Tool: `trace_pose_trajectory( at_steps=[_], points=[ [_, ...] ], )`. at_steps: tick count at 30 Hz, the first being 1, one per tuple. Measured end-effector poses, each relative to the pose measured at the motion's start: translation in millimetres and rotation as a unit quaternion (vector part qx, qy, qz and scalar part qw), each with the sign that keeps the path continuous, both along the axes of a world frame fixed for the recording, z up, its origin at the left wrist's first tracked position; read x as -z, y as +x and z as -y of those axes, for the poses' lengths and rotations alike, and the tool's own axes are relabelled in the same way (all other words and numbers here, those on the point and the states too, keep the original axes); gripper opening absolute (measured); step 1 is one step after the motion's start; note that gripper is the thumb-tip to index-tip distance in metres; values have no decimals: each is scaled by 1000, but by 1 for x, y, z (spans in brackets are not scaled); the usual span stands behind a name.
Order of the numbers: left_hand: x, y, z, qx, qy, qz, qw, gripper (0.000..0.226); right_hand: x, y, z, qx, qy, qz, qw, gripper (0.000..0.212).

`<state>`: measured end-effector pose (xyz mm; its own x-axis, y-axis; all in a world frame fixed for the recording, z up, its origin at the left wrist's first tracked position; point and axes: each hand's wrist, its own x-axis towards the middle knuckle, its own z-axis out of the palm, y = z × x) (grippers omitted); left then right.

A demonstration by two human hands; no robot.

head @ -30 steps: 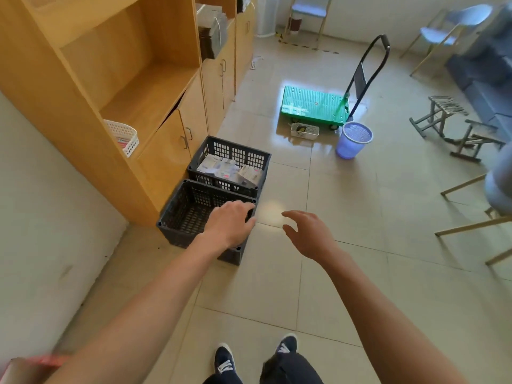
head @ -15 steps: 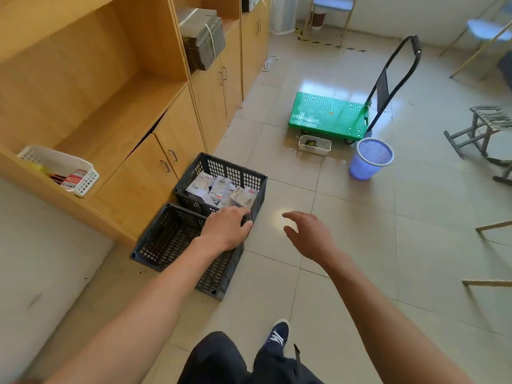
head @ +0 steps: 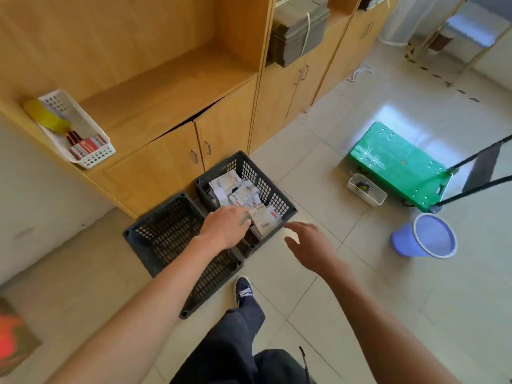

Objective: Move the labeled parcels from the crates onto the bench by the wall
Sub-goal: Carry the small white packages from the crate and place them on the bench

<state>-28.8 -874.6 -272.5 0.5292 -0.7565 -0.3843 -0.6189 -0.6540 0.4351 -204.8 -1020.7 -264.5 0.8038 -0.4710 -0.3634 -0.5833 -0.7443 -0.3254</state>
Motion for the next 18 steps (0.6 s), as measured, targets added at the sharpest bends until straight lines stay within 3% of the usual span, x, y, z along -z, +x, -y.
trace_pose_trajectory(
  at_steps=[12,18],
  points=[
    [47,72,70,-146,-10,-53,988,43,35,117,117,-129,30,-66,989,41],
    [90,85,113,-253,-24,-79,964,42,75,186,184,-243,42,-88,965,44]
  ],
)
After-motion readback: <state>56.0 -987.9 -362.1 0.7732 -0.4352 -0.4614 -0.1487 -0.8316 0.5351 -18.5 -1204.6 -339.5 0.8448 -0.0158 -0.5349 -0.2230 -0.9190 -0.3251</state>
